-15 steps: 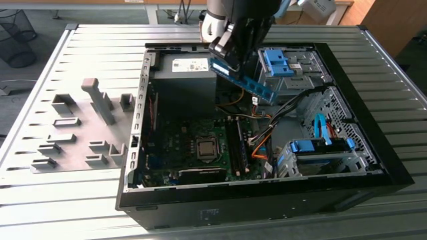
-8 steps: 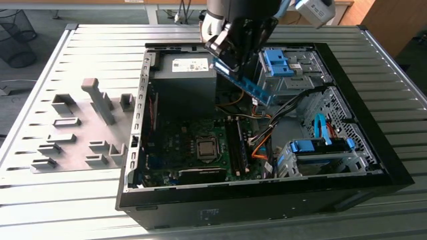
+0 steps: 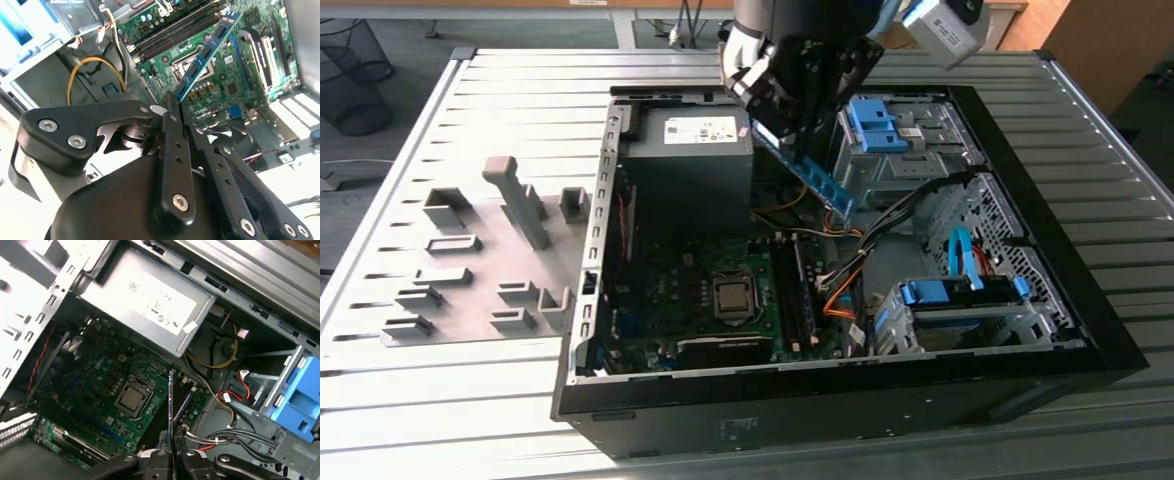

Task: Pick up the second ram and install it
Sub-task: 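Insert the second ram into the second slot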

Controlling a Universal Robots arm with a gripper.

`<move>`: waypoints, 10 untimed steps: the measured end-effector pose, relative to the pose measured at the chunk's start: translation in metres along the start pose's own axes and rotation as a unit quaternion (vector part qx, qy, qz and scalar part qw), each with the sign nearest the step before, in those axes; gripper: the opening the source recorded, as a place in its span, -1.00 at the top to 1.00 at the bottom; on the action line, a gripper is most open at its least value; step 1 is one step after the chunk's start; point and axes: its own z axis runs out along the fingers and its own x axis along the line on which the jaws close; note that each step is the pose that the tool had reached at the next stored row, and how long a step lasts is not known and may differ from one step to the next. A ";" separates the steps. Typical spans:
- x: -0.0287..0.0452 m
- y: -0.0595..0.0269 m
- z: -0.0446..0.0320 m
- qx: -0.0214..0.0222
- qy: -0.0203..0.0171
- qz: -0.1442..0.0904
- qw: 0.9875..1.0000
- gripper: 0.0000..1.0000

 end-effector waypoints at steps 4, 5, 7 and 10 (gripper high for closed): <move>0.0000 0.0000 0.0011 0.000 -0.001 0.037 0.999 0.72; 0.0000 0.0000 0.0014 0.001 -0.001 0.046 0.999 0.72; 0.0000 0.0000 0.0019 0.001 -0.001 0.063 0.998 0.72; 0.0000 -0.0001 0.0028 0.001 -0.002 0.091 0.996 0.72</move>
